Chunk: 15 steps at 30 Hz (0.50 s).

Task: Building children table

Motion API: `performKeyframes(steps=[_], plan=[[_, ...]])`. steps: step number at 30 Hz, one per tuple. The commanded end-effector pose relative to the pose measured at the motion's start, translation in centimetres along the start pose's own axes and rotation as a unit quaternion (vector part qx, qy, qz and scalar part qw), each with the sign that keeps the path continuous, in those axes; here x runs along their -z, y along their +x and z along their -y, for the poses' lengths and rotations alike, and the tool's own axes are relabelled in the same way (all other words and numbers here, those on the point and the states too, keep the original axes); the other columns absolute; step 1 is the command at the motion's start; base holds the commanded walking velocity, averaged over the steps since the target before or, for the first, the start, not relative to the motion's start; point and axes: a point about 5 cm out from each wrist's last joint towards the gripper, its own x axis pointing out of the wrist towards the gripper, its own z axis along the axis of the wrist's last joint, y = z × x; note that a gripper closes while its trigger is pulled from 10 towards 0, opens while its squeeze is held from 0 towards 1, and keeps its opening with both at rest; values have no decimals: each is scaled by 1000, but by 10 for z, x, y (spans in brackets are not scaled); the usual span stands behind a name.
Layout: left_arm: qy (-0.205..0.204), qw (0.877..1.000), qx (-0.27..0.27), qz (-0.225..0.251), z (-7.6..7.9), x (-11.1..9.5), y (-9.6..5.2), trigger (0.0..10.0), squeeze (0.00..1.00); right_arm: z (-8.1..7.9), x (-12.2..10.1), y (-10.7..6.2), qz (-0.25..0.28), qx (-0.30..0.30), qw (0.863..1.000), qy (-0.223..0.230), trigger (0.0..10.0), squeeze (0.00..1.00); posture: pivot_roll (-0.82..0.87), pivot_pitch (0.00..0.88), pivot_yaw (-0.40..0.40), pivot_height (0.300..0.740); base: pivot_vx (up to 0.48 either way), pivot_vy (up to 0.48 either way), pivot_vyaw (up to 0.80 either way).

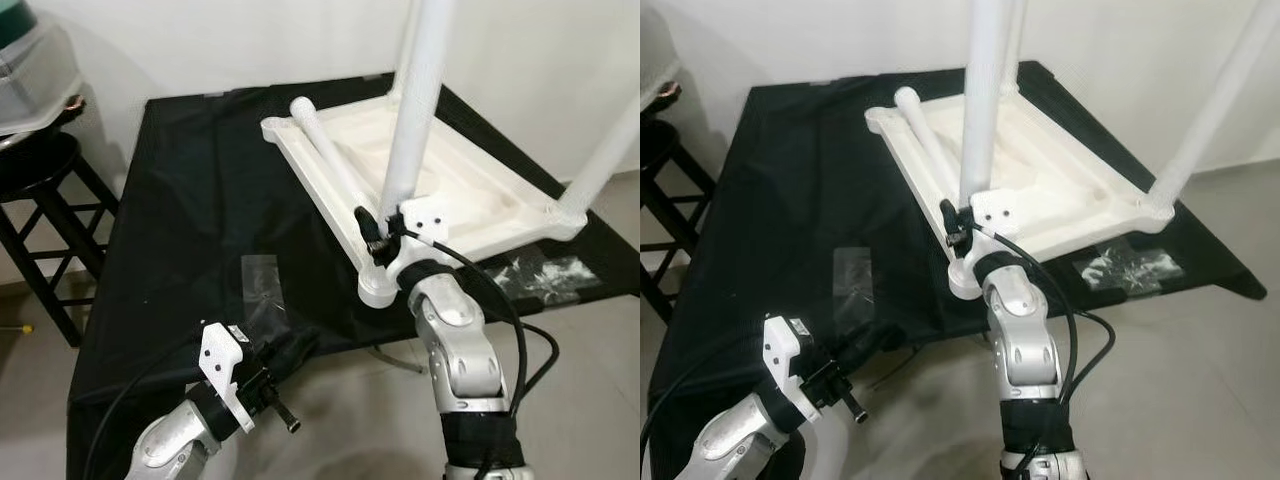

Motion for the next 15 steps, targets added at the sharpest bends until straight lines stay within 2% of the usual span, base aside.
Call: performKeyframes(steps=[1,3,4,7,8,11,12,13,14,15], plan=[[-3,1000,-7,-11,-1,4,-4,10000,0,7,34,-2,-92,22,996,2,8941,0,-41,178,26,740,0,0,0],[-3,1000,-7,-11,-1,4,-4,10000,0,7,34,-2,-92,22,996,2,8941,0,-41,178,26,740,0,0,0],[-3,1000,-6,-11,-1,4,-3,10000,0,1,27,2,-88,-12,996,6,10000,0,-40,174,28,740,0,0,0],[-4,1000,-4,-11,-1,4,-3,10000,0,-4,19,2,-79,-30,996,8,10000,0,-40,174,28,740,0,0,0],[-4,1000,-3,-11,-1,4,-3,10000,0,-4,13,4,-66,-53,996,10,10000,1000,-37,173,32,740,0,0,0],[-4,1000,-3,-11,0,4,-3,10000,0,-1,5,8,-45,-84,995,15,10000,1000,-26,173,28,740,0,0,0],[-3,1000,-3,-11,1,4,-2,10000,0,4,-9,12,-9,-162,987,13,10000,1000,-19,175,25,740,0,0,0],[-3,1000,-3,-11,1,4,-2,10000,0,4,-9,12,-9,-162,987,13,10000,1000,-19,175,25,740,0,0,0],[-3,1000,-4,-10,1,4,-2,10000,0,7,-16,12,4,-206,979,3,10000,1000,-17,176,24,740,0,0,0],[-3,1000,-4,-10,1,4,-2,10000,0,7,-16,12,4,-206,979,3,10000,1000,-17,176,24,740,0,0,0]])
